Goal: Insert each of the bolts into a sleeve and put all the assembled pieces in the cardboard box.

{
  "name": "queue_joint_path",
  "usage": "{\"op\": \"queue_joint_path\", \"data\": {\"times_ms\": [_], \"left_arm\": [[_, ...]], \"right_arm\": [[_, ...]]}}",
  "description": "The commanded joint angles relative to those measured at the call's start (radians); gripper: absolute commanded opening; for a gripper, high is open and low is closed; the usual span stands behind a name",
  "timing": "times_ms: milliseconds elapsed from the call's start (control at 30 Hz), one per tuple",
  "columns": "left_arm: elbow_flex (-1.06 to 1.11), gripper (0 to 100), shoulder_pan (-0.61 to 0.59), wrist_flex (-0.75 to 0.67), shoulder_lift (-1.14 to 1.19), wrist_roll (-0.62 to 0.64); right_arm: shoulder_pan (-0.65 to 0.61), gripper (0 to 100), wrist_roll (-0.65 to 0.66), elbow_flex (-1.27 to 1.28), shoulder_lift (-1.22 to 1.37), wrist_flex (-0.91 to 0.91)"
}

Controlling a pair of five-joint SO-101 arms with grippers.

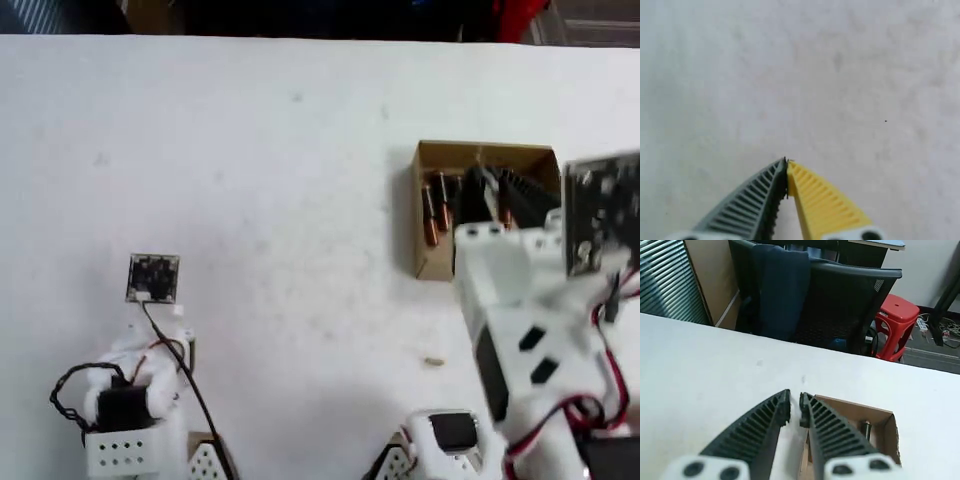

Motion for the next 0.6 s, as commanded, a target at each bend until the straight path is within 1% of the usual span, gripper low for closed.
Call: {"op": "queue_joint_path", "data": {"times_ms": [0, 200, 400, 567], "left_arm": [[-0.002, 2, -0.008, 0.008, -0.007, 0.009], [-0.002, 2, -0.008, 0.008, -0.007, 0.009], [-0.002, 2, -0.008, 0.008, -0.007, 0.008], [-0.002, 2, -0.008, 0.008, -0.007, 0.008]], "right_arm": [[-0.005, 1.7, -0.011, 0.124, -0.114, 0.021], [-0.005, 1.7, -0.009, 0.371, -0.309, 0.019], [0.002, 1.7, -0.009, 0.615, -0.527, -0.047], [0.002, 1.7, 0.091, 0.813, -0.705, -0.107]]}}
